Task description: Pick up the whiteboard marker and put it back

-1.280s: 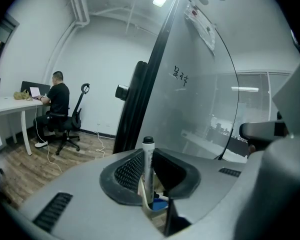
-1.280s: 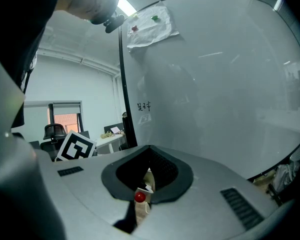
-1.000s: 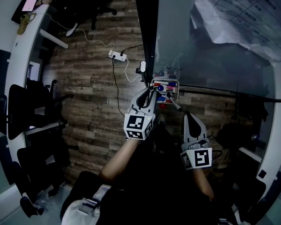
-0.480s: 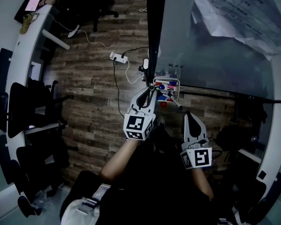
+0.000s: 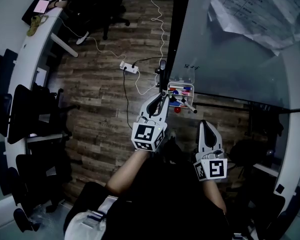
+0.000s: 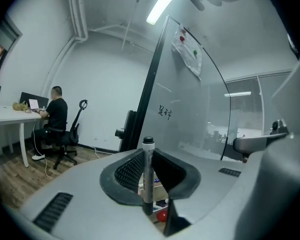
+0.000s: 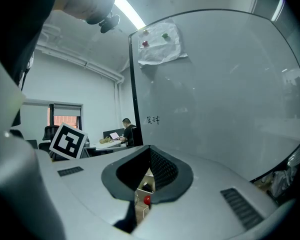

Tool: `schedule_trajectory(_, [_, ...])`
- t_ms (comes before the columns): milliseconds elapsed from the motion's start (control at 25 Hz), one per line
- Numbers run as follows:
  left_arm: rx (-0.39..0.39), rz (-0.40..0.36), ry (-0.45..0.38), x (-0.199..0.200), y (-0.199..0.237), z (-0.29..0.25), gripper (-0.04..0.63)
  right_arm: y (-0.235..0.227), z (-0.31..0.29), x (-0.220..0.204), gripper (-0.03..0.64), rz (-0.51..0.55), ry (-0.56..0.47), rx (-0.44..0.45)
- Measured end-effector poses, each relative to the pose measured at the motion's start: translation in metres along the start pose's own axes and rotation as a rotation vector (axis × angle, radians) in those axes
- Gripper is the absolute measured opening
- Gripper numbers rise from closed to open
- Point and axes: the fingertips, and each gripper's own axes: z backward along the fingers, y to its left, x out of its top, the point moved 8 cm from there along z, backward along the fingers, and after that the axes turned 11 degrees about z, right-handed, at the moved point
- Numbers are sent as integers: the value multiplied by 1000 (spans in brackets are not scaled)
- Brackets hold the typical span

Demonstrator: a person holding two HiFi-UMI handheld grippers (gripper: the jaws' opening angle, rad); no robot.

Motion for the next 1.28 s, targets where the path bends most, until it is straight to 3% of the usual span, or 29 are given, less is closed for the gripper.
schedule_trajectory(360, [-52,-48,-78,22,-23,59,69,27,32,11,14,5,-53,-35])
schedule_trajectory(720, [-92,-57,-70,17,-36,124,69,61,69,14,14,17,-70,-63])
schedule_trajectory(1280, [-68,-35,-65,5,-66,167,69,54,87,14,14,7,-101,16])
